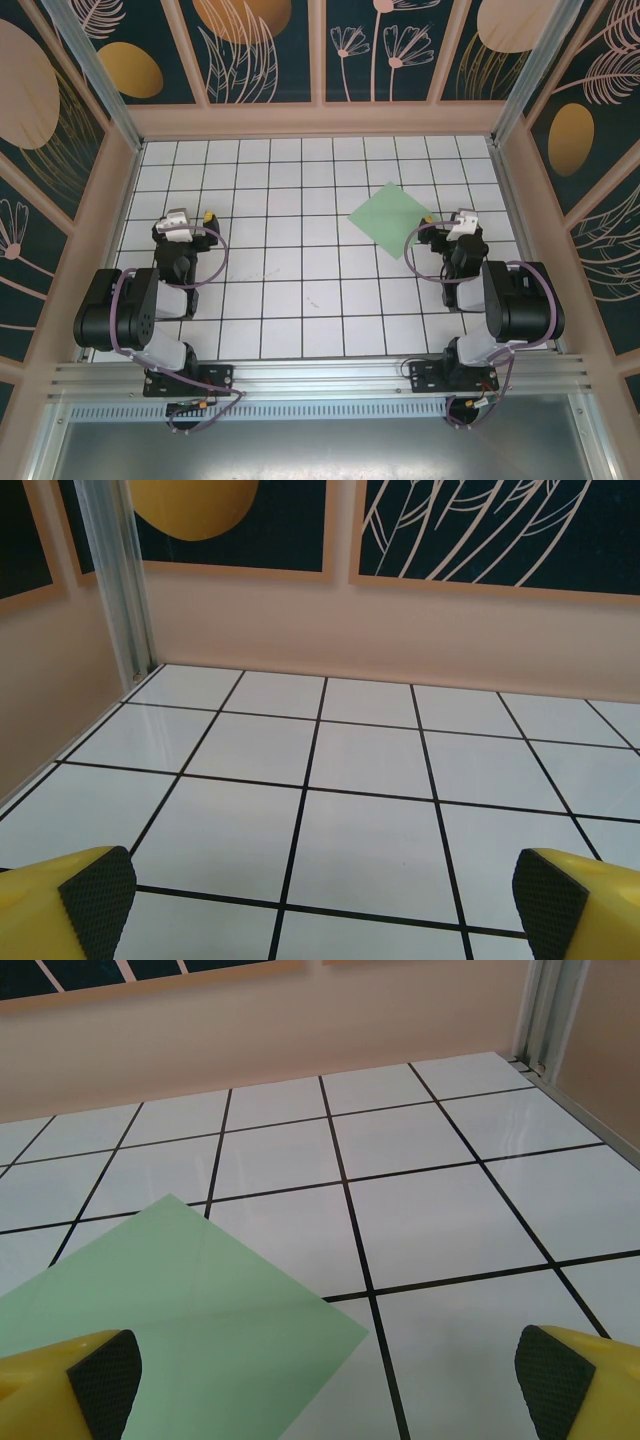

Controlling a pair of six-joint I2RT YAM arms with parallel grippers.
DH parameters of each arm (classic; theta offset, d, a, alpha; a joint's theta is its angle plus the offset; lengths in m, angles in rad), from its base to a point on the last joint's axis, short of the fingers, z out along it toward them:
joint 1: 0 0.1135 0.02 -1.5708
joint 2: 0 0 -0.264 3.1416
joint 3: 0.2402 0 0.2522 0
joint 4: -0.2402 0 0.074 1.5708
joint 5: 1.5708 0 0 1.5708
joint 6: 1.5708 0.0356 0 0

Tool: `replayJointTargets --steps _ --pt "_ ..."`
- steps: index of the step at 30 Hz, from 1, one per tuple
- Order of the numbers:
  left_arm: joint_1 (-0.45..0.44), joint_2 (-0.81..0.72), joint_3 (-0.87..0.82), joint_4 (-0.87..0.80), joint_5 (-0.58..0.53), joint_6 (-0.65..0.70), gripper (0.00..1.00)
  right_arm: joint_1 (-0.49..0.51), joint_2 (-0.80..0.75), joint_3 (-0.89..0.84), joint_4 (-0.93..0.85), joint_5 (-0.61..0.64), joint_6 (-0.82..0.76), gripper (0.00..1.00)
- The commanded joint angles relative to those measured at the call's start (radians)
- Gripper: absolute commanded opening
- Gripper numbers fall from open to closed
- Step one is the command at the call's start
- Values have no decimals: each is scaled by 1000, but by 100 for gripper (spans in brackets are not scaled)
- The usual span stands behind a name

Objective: Fold a paper plane with a square sheet of paper (pick it up from the middle)
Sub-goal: Move the square sheet of paper to the center of the table.

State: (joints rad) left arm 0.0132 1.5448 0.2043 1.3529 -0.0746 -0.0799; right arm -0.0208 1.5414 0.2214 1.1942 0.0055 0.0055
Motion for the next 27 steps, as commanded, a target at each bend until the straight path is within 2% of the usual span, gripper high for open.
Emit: replayJointTargets --steps 1,16,19,20,24,27 --pt "5 -5 10 5 16 -5 99 -11 1 15 51 -16 9 99" --pt "4 -5 12 2 18 -4 99 -11 -1 13 54 -18 5 99" --pt "4 -4 12 2 19 -5 99 -6 -39 49 -39 -38 -6 99" --pt "5 -5 11 2 17 -4 99 -3 -66 75 -105 -25 -5 99" --pt "4 -29 -37 76 32 2 99 3 -129 336 -659 -27 130 99" --pt "4 -139 -98 94 -35 -22 99 9 -133 442 -832 -115 253 99"
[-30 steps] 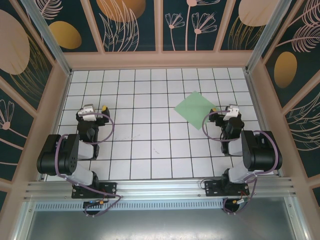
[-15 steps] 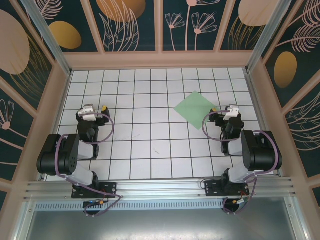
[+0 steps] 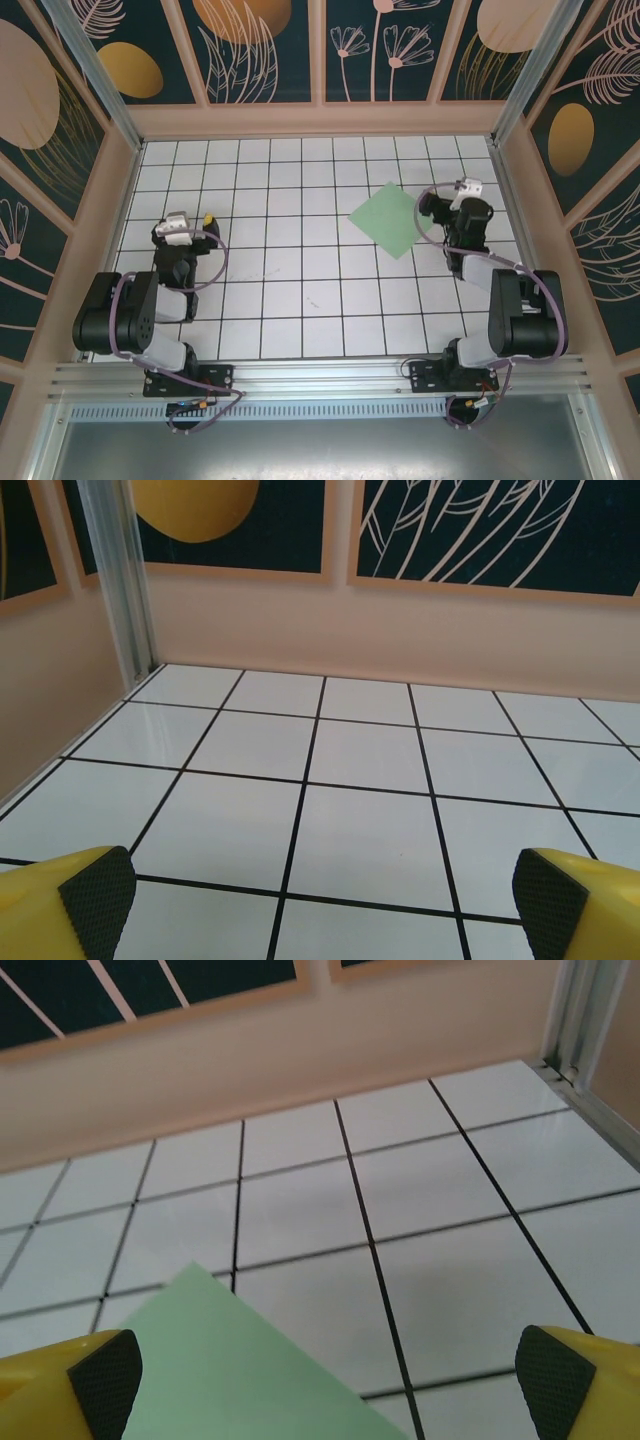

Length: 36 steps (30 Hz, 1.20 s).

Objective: Fold a paper plane with a square sheet of paper (pick it up from the middle)
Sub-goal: Move the square sheet of paper to the center of the table.

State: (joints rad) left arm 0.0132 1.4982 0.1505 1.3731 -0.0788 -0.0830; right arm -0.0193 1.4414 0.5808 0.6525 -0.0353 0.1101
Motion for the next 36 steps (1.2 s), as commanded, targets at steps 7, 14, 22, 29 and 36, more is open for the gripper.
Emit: replayJointTargets --steps 7,14,22,29,36 --pt "5 -531 23 -443 -154 -260 98 22 94 294 -489 -387 332 99" --pt "5 -678 132 -810 65 -569 99 166 334 545 -669 -387 348 97" --pt "2 -473 234 -905 363 -689 99 258 560 743 -745 -386 404 92" --pt "-8 -447 244 -1003 386 -673 98 330 647 810 -856 -264 414 92" --pt "-13 -449 229 -1044 396 -661 98 413 634 754 -895 -326 288 89"
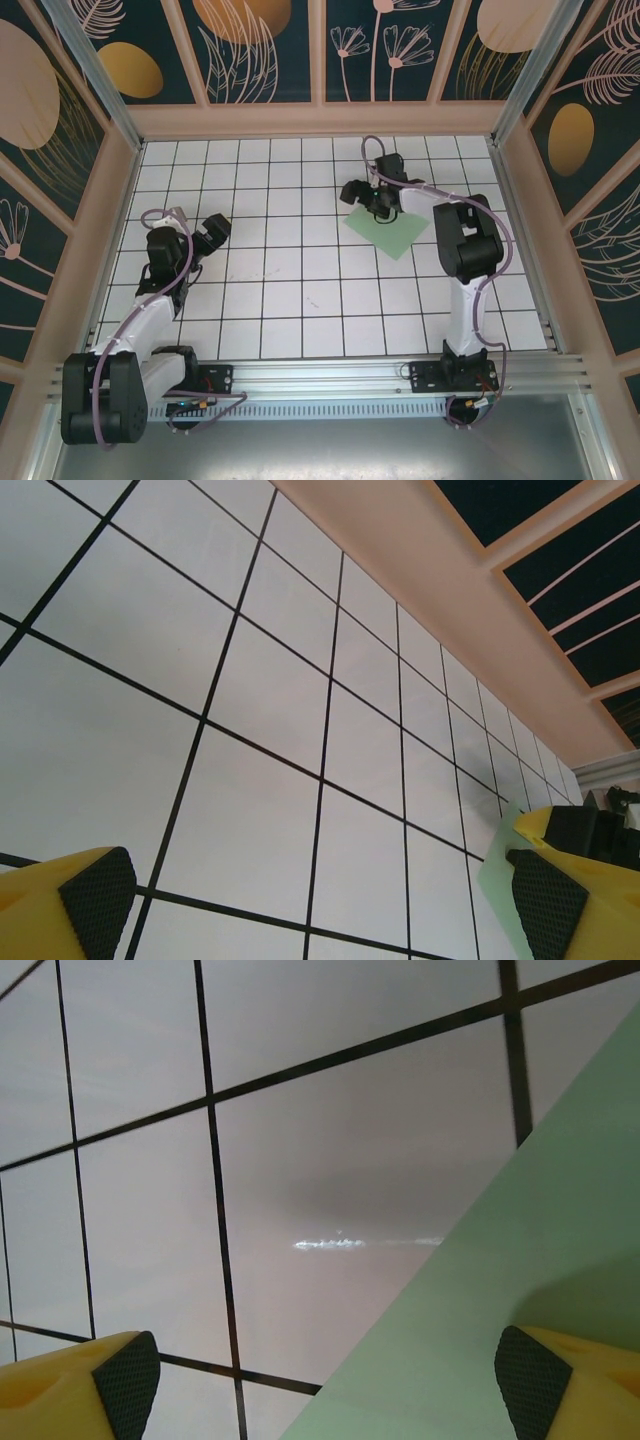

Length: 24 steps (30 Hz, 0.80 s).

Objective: Fold a paper plane with a square sheet of paper (pick it up from the middle)
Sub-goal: Move the square sheet of paper to the center of the table.

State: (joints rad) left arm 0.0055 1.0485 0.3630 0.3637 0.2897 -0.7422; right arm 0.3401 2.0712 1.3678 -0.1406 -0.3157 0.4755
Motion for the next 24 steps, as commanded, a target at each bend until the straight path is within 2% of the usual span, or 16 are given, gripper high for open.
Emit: replayJointTargets --steps 1,7,11,14,17,21,24 --pt "-7 1 15 -35 29 -1 99 70 1 -37 -120 -59 -117 88" --pt "-14 7 11 -34 40 1 98 178 -30 -75 -252 -200 -369 83" --pt "-28 10 20 -37 55 2 98 259 -68 -111 -336 -197 -460 80" --pt "-53 23 40 -58 51 23 98 285 -136 -120 -329 -97 -394 80" --pt "-86 40 58 -66 38 18 98 318 -186 -15 -452 174 -253 81" --pt "-124 57 51 -30 12 -6 99 322 -243 -9 -477 440 -93 88" --pt "-146 72 50 -23 2 -4 99 284 -230 -22 -509 484 -26 90"
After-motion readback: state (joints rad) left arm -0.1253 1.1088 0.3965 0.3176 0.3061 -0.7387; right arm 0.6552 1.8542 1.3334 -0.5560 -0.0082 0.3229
